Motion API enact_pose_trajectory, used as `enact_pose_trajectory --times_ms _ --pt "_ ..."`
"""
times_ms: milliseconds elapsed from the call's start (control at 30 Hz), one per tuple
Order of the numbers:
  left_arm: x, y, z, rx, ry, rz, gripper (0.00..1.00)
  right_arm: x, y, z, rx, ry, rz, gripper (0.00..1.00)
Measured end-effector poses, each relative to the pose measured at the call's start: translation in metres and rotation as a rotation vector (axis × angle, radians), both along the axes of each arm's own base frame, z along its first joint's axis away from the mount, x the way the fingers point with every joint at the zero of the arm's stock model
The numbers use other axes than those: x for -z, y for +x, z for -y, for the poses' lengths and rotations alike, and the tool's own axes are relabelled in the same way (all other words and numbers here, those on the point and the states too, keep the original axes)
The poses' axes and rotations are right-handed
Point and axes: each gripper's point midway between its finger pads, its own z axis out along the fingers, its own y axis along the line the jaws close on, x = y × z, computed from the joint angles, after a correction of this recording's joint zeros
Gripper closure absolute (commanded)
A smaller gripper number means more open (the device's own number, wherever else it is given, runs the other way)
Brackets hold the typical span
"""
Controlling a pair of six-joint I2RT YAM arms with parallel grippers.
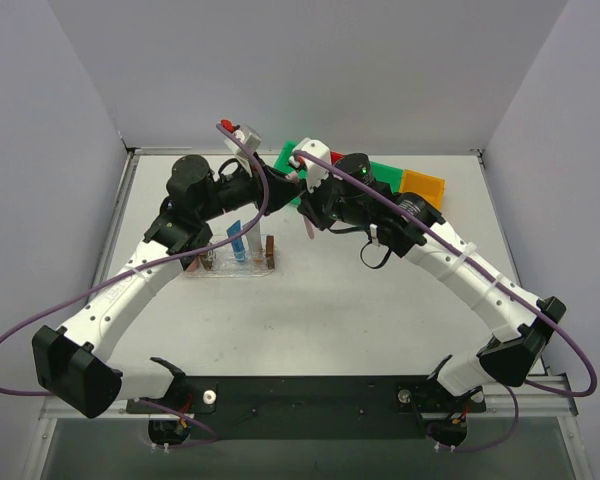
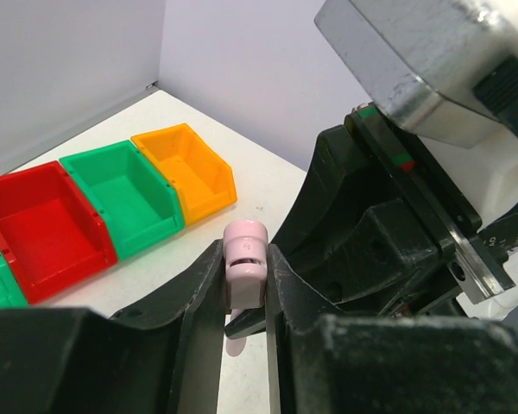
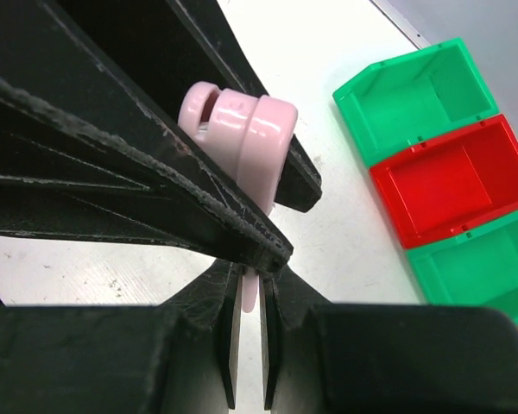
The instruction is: Prepare toiletry sets of a toothbrush and toothpaste on the tray
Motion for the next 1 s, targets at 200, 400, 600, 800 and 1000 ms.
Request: enact_pose_trajectory --times_ms 200,400,600,800,1000 --pt "0.001 0.000 0.000 0.000 0.002 -0.001 1.00 -0.001 -0.002 -0.001 -0.005 0.003 -0.004 0.66" --pt "0.002 0.001 -0.001 -0.006 0.009 0.005 1.00 -0.005 -0.002 -0.002 -0.014 0.006 0.008 0.54" --pt "0.005 0.006 -0.006 -0.027 0.030 0.018 1.00 -0.007 -0.002 -0.001 -0.014 0.000 0.019 0.48" --pt "0.008 0.019 -0.028 -0.105 0.074 0.045 1.00 -0.020 0.000 0.019 0.019 0.008 0.059 0.46" --pt "-0.014 0.027 -0.074 -0.246 0.089 0.119 1.00 -0.044 0.010 0.063 0.116 0.050 0.108 0.45"
